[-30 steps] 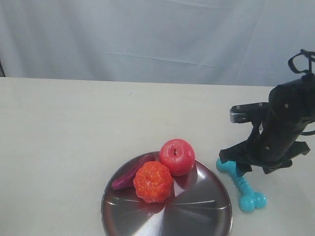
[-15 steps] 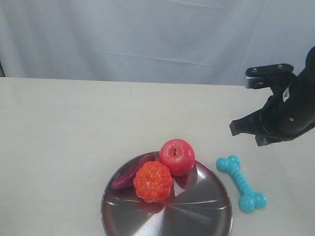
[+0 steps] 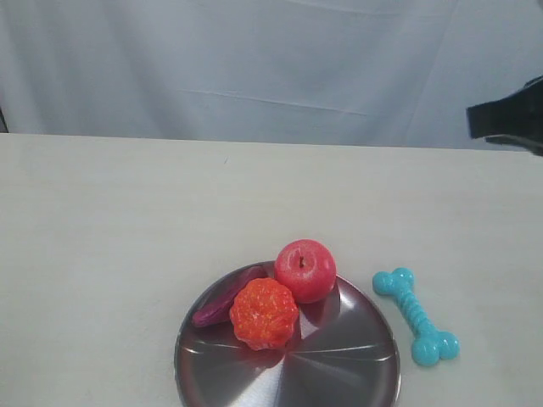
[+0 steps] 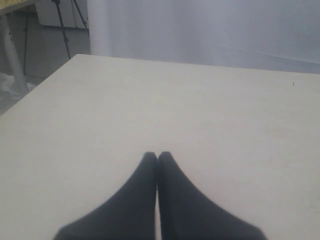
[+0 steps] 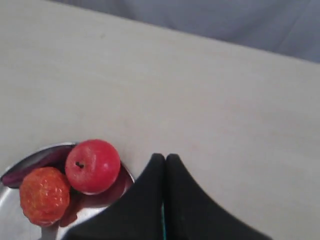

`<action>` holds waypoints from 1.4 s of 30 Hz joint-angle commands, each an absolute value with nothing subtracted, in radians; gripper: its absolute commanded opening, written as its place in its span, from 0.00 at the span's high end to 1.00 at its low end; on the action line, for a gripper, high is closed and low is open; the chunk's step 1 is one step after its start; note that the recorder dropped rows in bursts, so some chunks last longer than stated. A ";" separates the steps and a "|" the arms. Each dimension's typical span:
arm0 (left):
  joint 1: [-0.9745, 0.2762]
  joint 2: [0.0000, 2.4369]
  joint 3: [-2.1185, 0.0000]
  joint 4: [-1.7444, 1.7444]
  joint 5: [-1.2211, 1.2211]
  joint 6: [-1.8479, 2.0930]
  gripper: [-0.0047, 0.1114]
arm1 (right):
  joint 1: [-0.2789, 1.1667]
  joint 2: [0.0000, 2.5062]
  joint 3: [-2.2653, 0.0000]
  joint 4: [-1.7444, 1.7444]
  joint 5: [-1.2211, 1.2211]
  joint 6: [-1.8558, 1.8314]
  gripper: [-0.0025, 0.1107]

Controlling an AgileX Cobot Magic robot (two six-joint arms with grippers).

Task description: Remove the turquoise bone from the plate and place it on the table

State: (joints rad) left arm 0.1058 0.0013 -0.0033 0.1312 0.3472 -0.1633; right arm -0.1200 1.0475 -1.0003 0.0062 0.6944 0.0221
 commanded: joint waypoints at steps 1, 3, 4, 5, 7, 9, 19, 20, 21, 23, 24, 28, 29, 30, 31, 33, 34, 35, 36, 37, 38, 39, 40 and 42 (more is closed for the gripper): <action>0.101 0.000 0.000 0.132 0.344 -0.163 0.96 | -0.099 0.844 -0.923 0.011 0.642 0.010 0.98; 0.101 0.000 0.000 0.132 0.344 -0.163 0.96 | -0.094 0.760 -0.876 0.011 0.628 0.010 0.98; 0.101 0.000 0.000 0.132 0.344 -0.163 0.96 | -0.091 0.711 -0.850 0.011 0.627 0.010 0.98; 0.101 0.000 0.000 0.132 0.344 -0.163 0.96 | -0.088 0.663 -0.823 0.011 0.627 0.010 0.98; 0.101 0.000 0.000 0.132 0.344 -0.163 0.96 | -0.088 0.571 -0.771 0.032 0.636 0.013 0.98; 0.101 0.000 0.000 0.132 0.344 -0.163 0.96 | -0.088 0.495 -0.731 0.081 0.657 0.013 0.98; 0.101 0.000 0.000 0.132 0.344 -0.165 0.96 | -0.088 0.191 -0.635 0.219 0.829 0.013 0.98; 0.101 0.000 0.000 0.132 0.344 -0.165 0.96 | -0.088 0.167 -0.635 0.219 0.831 0.013 0.98; 0.101 0.000 0.000 0.132 0.344 -0.165 0.96 | -0.088 0.149 -0.635 0.219 0.831 0.013 0.98; 0.101 0.000 0.000 0.132 0.344 -0.165 0.96 | -0.088 0.106 -0.635 0.219 0.831 0.013 0.98; 0.101 0.000 0.000 0.132 0.344 -0.165 0.96 | -0.088 0.086 -0.635 0.219 0.831 0.013 0.98; 0.101 0.000 0.000 0.132 0.344 -0.165 0.96 | -0.088 0.020 -0.635 0.219 0.831 0.013 0.98; 0.101 0.000 0.000 0.132 0.344 -0.165 0.96 | -0.088 0.005 -0.635 0.219 0.831 0.013 0.98; 0.101 0.000 0.000 0.132 0.344 -0.165 0.96 | -0.088 0.000 -0.635 0.219 0.831 0.013 0.98; 0.101 0.000 0.000 0.132 0.344 -0.165 0.96 | -0.088 0.000 -0.635 0.219 0.831 0.013 0.98; 0.101 0.000 0.000 0.132 0.344 -0.165 0.96 | -0.088 0.000 -0.635 0.219 0.831 0.013 0.98; 0.101 0.000 0.000 0.132 0.344 -0.165 0.96 | -0.088 0.000 -0.637 0.216 0.831 0.013 0.98; 0.101 0.000 0.000 0.132 0.344 -0.165 0.96 | -0.088 0.000 -0.637 0.215 0.824 0.013 0.98; 0.101 0.000 0.000 0.132 0.344 -0.165 0.96 | -0.088 0.000 -0.637 0.213 0.821 0.008 0.98; 0.101 0.000 0.000 0.132 0.344 -0.165 0.96 | -0.088 0.000 -0.637 0.192 0.803 -0.008 0.98; 0.101 0.000 0.000 0.132 0.344 -0.165 0.96 | -0.088 0.000 -0.637 0.184 0.786 -0.008 0.98; 0.101 0.000 0.000 0.132 0.344 -0.165 0.96 | -0.090 0.000 -0.634 0.182 0.764 -0.008 0.98; 0.101 0.000 0.000 0.132 0.344 -0.165 0.96 | -0.092 0.000 -0.620 0.179 0.713 -0.008 0.98; 0.101 0.000 0.000 0.132 0.344 -0.165 0.96 | -0.102 0.000 -0.587 0.167 0.616 -0.008 0.98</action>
State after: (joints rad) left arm 0.1058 0.0013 -0.0033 0.1312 0.3472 -0.1633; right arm -0.0891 0.0024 -0.6217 0.1918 0.7308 0.0000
